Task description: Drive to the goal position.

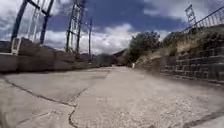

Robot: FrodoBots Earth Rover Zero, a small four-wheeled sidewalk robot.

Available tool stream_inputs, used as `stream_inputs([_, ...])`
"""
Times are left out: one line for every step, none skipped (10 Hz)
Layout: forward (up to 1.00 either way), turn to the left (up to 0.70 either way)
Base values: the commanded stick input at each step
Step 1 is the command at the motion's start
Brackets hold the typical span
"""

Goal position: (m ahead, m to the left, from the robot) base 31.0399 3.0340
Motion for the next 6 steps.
stream_inputs([1.0, -0.27])
stream_inputs([1.0, -0.27])
stream_inputs([1.0, 0.0])
stream_inputs([1.0, 0.0])
stream_inputs([1.0, 0.0])
stream_inputs([1.0, 0.0])
